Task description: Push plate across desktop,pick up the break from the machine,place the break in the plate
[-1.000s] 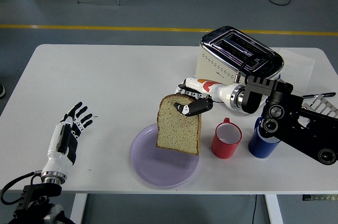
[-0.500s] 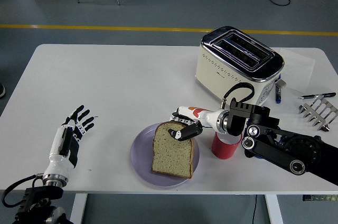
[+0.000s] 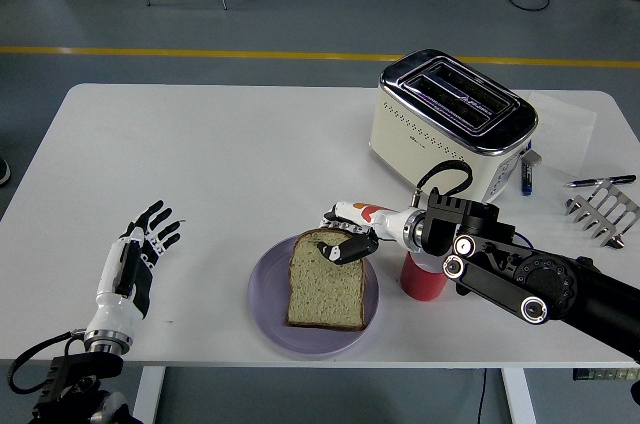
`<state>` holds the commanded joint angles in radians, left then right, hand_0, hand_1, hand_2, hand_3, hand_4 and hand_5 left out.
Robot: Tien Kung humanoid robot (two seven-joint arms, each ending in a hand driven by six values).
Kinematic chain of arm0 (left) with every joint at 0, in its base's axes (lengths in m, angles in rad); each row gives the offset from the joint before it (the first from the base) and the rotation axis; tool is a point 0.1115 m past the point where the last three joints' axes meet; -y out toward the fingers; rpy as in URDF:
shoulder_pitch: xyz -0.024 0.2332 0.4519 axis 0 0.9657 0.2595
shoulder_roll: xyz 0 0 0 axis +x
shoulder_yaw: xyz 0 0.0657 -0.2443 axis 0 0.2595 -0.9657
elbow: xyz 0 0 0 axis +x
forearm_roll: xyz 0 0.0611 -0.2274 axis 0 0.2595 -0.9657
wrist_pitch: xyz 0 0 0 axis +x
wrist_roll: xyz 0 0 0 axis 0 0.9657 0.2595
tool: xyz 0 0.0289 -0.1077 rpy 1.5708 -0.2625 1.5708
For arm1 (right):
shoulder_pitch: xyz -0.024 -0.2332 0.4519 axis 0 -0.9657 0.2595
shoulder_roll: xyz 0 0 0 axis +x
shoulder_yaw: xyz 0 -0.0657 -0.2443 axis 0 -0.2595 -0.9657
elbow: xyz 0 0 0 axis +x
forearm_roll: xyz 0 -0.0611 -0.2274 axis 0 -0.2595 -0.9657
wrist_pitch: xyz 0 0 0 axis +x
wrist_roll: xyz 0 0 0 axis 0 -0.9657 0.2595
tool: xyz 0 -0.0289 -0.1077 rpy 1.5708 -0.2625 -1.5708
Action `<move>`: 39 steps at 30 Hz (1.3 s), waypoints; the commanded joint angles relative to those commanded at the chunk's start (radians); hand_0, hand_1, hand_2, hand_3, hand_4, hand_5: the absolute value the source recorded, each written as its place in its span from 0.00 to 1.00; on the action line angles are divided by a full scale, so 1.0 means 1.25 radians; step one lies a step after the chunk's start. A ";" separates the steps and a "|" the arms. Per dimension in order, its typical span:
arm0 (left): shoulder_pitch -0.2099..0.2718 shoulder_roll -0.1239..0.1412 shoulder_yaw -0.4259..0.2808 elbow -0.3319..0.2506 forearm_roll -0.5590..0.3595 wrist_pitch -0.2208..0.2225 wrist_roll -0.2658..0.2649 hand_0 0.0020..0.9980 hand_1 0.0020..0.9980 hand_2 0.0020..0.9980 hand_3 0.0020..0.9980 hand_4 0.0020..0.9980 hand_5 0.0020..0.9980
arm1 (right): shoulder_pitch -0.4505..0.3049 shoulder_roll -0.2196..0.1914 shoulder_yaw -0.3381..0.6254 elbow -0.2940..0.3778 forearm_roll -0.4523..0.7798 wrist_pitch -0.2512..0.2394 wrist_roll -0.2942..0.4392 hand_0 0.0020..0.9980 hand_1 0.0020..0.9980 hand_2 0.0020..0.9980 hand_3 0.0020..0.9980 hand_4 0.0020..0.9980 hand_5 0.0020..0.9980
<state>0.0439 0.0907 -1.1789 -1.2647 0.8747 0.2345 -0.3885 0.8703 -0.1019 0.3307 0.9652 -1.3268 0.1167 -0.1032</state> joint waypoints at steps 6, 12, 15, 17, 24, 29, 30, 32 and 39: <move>-0.002 0.000 -0.004 0.000 0.000 0.000 -0.001 0.76 0.76 0.85 0.85 0.44 0.84 | 0.001 0.011 -0.005 -0.023 -0.022 -0.007 0.034 0.70 0.74 0.75 0.70 0.53 0.33; -0.002 -0.003 -0.005 -0.001 0.000 0.001 -0.004 0.75 0.76 0.85 0.85 0.45 0.84 | 0.003 0.022 0.001 -0.045 -0.085 -0.063 0.088 0.81 0.82 0.85 0.77 0.60 0.28; -0.003 -0.003 -0.005 -0.001 0.000 0.001 -0.005 0.75 0.76 0.85 0.84 0.45 0.84 | 0.004 0.023 0.010 -0.041 -0.091 -0.088 0.105 0.86 0.85 0.88 0.81 0.63 0.27; -0.004 -0.002 -0.008 -0.002 0.001 0.002 -0.005 0.75 0.76 0.85 0.84 0.45 0.84 | 0.006 0.022 0.018 -0.034 -0.092 -0.096 0.111 0.86 0.85 0.88 0.81 0.63 0.27; -0.008 0.000 -0.019 -0.010 0.003 0.003 -0.006 0.76 0.77 0.86 0.84 0.45 0.84 | -0.009 -0.017 0.089 0.076 -0.118 -0.104 0.126 0.85 0.84 0.85 0.77 0.62 0.27; -0.003 0.003 -0.024 -0.020 0.006 0.005 -0.010 0.76 0.78 0.86 0.85 0.46 0.84 | -0.081 -0.068 0.207 0.211 -0.136 -0.116 0.174 0.78 0.77 0.76 0.68 0.55 0.25; -0.002 0.004 -0.024 -0.021 0.007 0.005 -0.010 0.76 0.78 0.86 0.85 0.46 0.84 | -0.097 -0.075 0.235 0.243 -0.133 -0.116 0.177 0.78 0.77 0.76 0.68 0.55 0.25; -0.003 0.006 -0.023 -0.025 0.009 0.007 -0.012 0.76 0.79 0.87 0.86 0.46 0.84 | -0.134 -0.090 0.299 0.315 -0.107 -0.118 0.182 0.76 0.75 0.74 0.67 0.54 0.28; -0.019 0.017 -0.021 -0.051 0.023 0.014 -0.013 0.77 0.80 0.87 0.86 0.46 0.85 | -0.247 -0.136 0.497 0.518 0.076 -0.099 0.190 0.76 0.75 0.74 0.68 0.54 0.31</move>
<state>0.0201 0.1113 -1.2055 -1.3286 0.9036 0.2524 -0.4043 0.5614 -0.2725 0.9521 1.6132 -1.2324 -0.0071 0.1342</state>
